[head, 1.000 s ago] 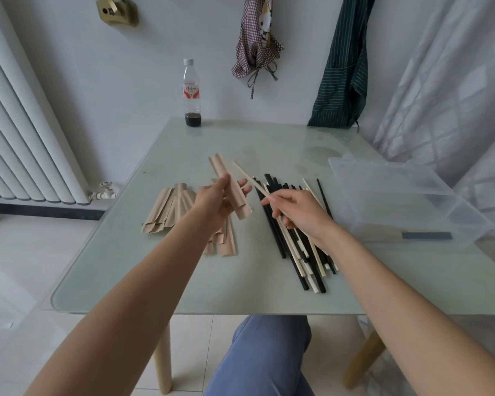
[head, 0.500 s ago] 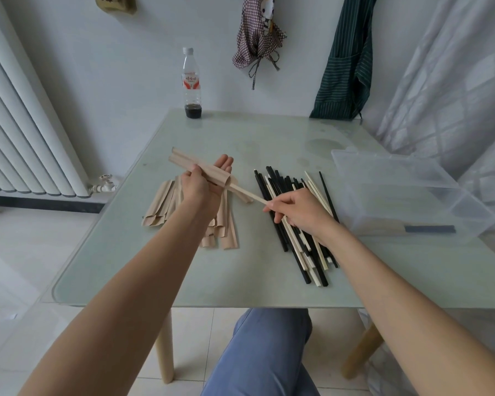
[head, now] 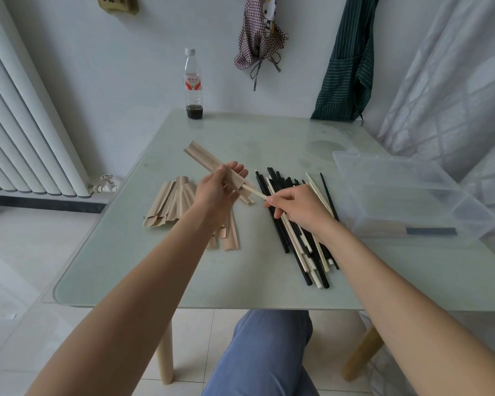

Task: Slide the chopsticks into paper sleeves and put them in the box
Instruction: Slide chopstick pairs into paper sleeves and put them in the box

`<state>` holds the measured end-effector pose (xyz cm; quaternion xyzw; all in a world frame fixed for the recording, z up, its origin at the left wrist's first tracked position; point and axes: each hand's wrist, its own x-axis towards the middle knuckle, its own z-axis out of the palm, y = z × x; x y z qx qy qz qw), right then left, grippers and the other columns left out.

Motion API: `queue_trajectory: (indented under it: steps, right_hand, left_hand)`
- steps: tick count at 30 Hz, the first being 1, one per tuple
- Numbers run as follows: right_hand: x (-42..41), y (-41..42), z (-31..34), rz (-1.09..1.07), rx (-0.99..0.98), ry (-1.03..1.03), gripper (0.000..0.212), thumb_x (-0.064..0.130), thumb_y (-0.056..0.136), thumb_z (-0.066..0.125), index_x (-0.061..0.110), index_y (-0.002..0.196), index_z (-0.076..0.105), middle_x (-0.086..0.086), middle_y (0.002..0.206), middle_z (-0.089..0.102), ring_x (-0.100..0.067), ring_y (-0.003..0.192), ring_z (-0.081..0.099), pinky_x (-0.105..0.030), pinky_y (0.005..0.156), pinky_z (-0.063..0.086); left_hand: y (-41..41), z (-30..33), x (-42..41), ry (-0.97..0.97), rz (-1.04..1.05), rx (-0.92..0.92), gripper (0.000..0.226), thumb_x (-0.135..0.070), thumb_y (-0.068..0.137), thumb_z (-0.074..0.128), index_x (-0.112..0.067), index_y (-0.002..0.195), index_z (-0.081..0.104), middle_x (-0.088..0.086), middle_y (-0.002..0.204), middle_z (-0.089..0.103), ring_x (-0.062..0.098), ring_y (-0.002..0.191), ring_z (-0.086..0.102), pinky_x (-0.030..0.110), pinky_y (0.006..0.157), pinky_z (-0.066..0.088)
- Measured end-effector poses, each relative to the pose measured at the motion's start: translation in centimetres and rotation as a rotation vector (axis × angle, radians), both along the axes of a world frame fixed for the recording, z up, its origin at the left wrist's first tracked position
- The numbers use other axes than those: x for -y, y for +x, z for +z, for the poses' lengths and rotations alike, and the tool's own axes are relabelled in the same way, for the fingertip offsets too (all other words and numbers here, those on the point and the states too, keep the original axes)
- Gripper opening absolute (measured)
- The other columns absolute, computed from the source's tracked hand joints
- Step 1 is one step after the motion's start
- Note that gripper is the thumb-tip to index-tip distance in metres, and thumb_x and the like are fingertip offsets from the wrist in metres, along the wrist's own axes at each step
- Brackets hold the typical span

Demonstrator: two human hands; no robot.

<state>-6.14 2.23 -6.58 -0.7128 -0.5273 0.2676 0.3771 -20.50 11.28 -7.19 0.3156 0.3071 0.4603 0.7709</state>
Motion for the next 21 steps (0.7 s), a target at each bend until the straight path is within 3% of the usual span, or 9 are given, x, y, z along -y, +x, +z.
queue_trajectory:
  steps: [3,5,10,18,21]
  right_hand:
    - [0.14,0.1,0.09,-0.015,0.014,0.003,0.02,0.022,0.091,0.056,0.017,0.085,0.074,0.003,0.06,0.062,-0.002,0.041,0.041,-0.02,0.053,0.031]
    - [0.25,0.14,0.06,-0.026,0.002,-0.005,0.021,0.017,0.091,0.053,0.018,0.085,0.073,-0.001,0.068,0.067,0.0,0.039,0.042,-0.018,0.05,0.032]
    - [0.26,0.35,-0.52,-0.014,-0.031,-0.018,0.017,0.015,0.091,0.057,0.013,0.1,0.072,0.003,0.074,0.067,-0.008,0.056,0.049,-0.018,0.059,0.04]
    - [0.23,0.24,-0.15,-0.056,-0.022,-0.002,0.004,0.01,0.083,0.068,0.014,0.085,0.068,-0.005,0.076,0.064,-0.01,0.057,0.054,-0.023,0.065,0.047]
    - [0.27,0.33,-0.17,-0.078,-0.002,-0.001,0.011,0.011,0.083,0.068,0.02,0.077,0.065,0.0,0.072,0.062,-0.01,0.059,0.056,-0.023,0.063,0.048]
  left_hand:
    - [-0.31,-0.29,0.28,0.044,-0.03,-0.226,0.027,-0.029,0.099,0.045,-0.014,0.089,0.066,0.0,0.078,0.061,0.013,0.069,0.06,0.025,0.068,0.053]
    - [-0.35,-0.52,0.13,-0.007,0.03,-0.197,0.022,-0.022,0.096,0.051,-0.007,0.084,0.061,0.0,0.063,0.058,0.011,0.052,0.061,0.023,0.058,0.057]
    - [-0.22,-0.52,-0.17,-0.043,0.12,-0.115,0.017,-0.014,0.093,0.057,0.0,0.083,0.055,0.011,0.075,0.06,0.013,0.047,0.066,0.02,0.05,0.055]
    - [-0.39,-0.28,-0.29,-0.089,0.225,-0.096,0.014,-0.009,0.092,0.059,-0.001,0.081,0.054,0.011,0.075,0.061,0.014,0.049,0.067,0.022,0.053,0.058]
    - [-0.54,-0.34,-0.39,-0.099,0.228,-0.078,0.012,-0.007,0.091,0.06,-0.001,0.082,0.055,0.013,0.081,0.064,0.015,0.052,0.068,0.022,0.056,0.058]
